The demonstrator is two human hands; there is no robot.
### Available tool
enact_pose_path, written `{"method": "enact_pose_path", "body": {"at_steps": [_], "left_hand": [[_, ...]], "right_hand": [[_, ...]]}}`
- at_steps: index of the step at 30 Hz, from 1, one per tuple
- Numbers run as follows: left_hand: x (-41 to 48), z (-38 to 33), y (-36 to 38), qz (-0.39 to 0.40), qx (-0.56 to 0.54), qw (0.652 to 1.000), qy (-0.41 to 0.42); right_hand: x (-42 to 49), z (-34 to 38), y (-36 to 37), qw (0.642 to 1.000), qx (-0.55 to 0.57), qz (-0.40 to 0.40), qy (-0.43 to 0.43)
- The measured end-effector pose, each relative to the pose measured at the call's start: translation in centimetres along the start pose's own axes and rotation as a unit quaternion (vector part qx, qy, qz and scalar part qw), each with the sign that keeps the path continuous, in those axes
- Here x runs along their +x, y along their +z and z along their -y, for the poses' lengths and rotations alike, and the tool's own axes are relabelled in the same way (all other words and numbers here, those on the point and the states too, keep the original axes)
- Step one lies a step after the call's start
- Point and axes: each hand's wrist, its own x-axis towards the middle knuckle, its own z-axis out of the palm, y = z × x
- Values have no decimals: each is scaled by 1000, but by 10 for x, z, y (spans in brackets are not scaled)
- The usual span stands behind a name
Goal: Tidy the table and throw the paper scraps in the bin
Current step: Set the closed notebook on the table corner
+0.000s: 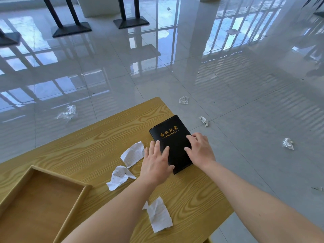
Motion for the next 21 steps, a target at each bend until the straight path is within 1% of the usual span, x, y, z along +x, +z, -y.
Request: {"method": "enact_pose_path", "body": {"at_steps": [3, 10, 16, 21], "left_hand": [[-16, 11, -12, -14, 7, 1000, -5], [-60, 40, -39, -51, 31, 998, -31], [-109, 72, -58, -93, 30, 991, -87], [-170, 103, -74, -110, 24, 980, -162]], "right_hand": [[-9, 13, -6, 1000, -1, -12, -25], [-34, 61, -11, 996, 9, -6, -86], [-59, 116, -2, 986, 12, 14, -168], [-78, 171, 7, 968, 31, 26, -250]]}}
